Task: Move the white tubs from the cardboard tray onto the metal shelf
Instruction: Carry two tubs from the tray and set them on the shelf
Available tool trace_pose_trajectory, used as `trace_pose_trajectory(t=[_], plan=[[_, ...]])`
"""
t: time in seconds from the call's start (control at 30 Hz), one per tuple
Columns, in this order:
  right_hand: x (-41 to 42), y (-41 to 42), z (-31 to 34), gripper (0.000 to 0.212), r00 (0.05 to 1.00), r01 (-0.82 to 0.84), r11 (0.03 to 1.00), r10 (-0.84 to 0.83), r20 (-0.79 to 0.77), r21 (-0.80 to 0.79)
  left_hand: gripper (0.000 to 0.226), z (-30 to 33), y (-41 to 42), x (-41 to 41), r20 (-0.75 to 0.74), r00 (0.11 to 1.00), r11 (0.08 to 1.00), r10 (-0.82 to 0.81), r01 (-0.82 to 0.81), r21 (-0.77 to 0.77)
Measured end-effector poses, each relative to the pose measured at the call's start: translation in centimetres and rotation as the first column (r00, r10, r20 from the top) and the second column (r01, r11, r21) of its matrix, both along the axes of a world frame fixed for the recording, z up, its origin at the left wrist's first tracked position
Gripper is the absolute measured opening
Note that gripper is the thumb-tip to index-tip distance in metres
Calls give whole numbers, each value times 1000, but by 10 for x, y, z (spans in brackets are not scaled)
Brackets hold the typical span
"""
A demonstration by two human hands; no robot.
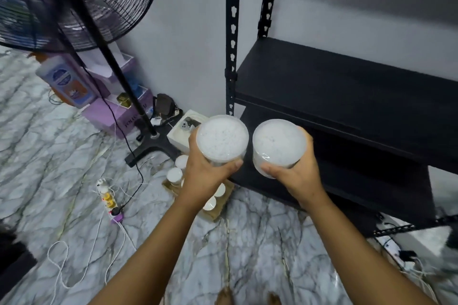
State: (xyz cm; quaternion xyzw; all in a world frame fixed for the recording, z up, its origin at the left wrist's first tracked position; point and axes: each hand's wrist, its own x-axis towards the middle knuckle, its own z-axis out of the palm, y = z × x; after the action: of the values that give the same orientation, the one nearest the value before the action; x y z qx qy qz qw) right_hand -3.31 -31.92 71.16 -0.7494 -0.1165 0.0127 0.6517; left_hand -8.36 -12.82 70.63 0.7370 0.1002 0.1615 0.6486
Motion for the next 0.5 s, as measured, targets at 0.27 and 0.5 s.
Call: trace_pose_trajectory(t=[0.27,0.5], plan=[[10,-70,26,101,991,135,991,-135,2,21,84,26,-64,34,31,987,987,-156,157,-26],[37,-163,49,92,979,199,979,-200,28,45,92,37,-151,74,47,979,980,-198,199,-21]])
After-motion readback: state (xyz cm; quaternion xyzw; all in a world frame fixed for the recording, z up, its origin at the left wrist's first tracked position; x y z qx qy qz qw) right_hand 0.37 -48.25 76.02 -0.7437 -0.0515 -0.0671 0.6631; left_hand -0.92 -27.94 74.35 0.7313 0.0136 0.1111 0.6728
